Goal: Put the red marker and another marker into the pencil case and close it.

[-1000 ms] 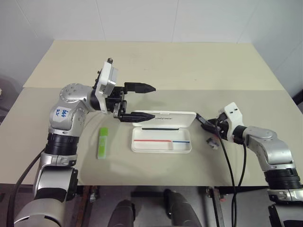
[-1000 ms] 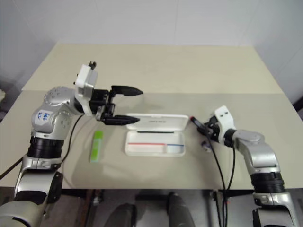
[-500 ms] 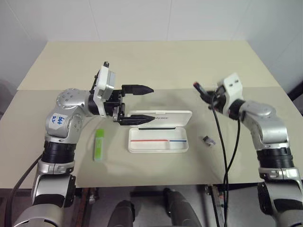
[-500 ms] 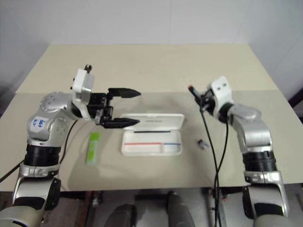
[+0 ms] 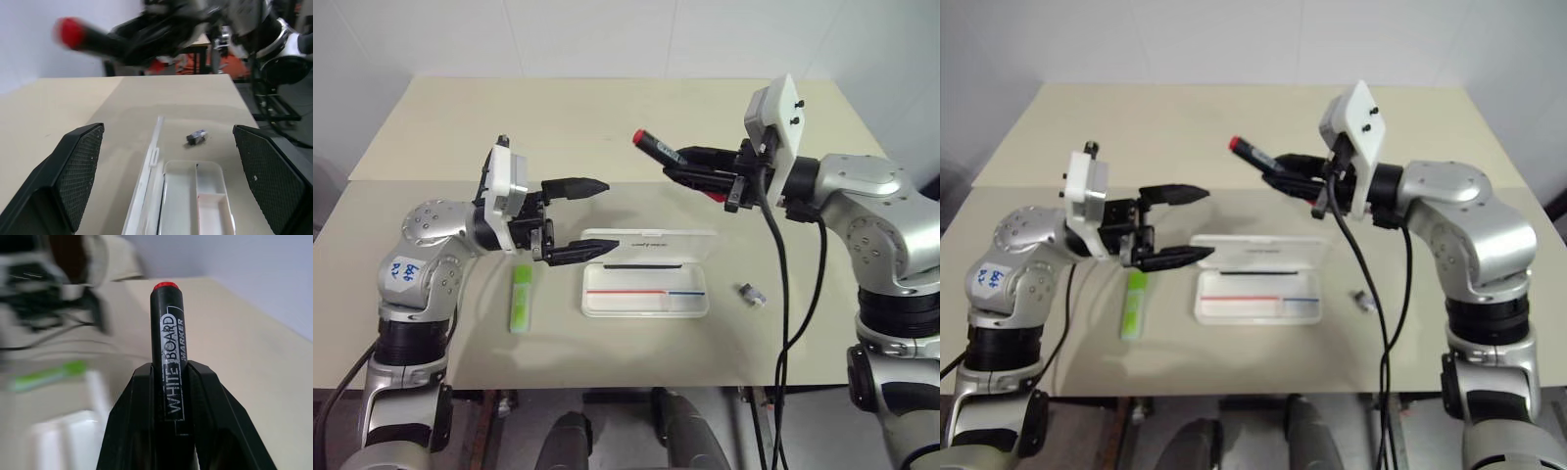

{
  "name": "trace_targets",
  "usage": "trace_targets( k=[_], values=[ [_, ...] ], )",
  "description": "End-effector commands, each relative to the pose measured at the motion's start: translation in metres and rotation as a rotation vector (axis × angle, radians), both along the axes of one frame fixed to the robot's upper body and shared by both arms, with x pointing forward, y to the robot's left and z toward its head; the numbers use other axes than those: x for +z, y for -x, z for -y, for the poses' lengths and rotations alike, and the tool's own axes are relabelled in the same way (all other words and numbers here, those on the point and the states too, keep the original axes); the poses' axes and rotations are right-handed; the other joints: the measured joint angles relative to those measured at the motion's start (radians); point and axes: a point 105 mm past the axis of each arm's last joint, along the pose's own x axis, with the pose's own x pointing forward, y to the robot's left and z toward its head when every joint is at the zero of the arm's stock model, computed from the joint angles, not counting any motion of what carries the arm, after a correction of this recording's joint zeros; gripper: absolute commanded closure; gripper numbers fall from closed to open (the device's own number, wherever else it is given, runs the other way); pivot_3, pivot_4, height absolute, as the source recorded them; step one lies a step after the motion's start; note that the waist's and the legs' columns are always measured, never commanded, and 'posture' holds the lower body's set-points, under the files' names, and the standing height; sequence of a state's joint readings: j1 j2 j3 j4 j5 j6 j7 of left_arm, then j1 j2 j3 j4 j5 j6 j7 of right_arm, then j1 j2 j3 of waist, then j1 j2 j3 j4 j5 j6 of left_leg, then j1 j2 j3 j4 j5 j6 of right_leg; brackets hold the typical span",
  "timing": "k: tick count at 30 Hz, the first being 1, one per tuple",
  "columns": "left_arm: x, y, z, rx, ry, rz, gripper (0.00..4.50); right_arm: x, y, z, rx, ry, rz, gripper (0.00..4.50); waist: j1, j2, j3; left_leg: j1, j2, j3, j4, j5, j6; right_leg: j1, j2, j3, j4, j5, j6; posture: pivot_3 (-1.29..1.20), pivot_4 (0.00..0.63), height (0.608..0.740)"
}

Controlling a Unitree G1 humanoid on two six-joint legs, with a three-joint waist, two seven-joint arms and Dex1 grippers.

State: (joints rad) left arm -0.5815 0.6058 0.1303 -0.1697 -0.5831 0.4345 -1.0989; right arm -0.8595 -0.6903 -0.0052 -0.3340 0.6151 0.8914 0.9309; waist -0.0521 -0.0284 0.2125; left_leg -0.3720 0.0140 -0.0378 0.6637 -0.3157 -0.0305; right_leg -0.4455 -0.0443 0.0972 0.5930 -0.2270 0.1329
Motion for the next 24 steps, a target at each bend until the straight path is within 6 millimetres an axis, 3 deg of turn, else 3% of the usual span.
trace_targets(
  k=[1,7,13,19,24],
  values=[
    [0.013,0.006,-0.011,0.066,0.023,0.084,0.00,-0.012,0.037,-0.009,0.176,0.167,-0.050,3.92,0.003,0.000,0.000,0.000,0.000,0.000,0.000,0.000,0.000,0.000,0.000,0.000,0.000,0.000,0.000,0.00,0.150,0.740],
    [0.007,0.018,-0.019,0.127,0.014,0.095,0.00,-0.041,0.047,-0.021,0.242,0.267,-0.122,3.92,-0.003,0.000,0.000,0.001,0.000,0.001,0.001,0.000,0.000,0.000,0.000,0.000,-0.002,-0.001,-0.001,0.00,0.150,0.740],
    [-0.008,0.031,-0.028,0.167,-0.043,0.059,0.00,-0.070,0.038,-0.039,0.253,0.369,-0.039,3.92,-0.003,0.000,0.000,0.002,0.000,0.001,0.001,0.000,0.000,0.000,0.001,0.000,0.000,-0.001,-0.003,0.00,0.150,0.740],
    [-0.015,0.040,-0.038,0.223,-0.053,0.043,0.00,-0.088,0.026,-0.059,0.271,0.417,0.043,3.92,-0.004,0.000,0.000,0.002,0.000,0.001,0.002,0.000,0.000,0.000,0.000,0.000,0.000,-0.001,-0.002,0.00,0.150,0.740],
    [-0.017,0.044,-0.044,0.257,-0.064,0.037,0.00,-0.103,0.015,-0.060,0.258,0.474,0.080,3.92,-0.004,0.000,0.000,0.002,0.000,0.000,0.002,0.000,0.000,0.000,0.000,-0.001,-0.001,-0.001,-0.003,0.00,0.150,0.740]
  ],
)
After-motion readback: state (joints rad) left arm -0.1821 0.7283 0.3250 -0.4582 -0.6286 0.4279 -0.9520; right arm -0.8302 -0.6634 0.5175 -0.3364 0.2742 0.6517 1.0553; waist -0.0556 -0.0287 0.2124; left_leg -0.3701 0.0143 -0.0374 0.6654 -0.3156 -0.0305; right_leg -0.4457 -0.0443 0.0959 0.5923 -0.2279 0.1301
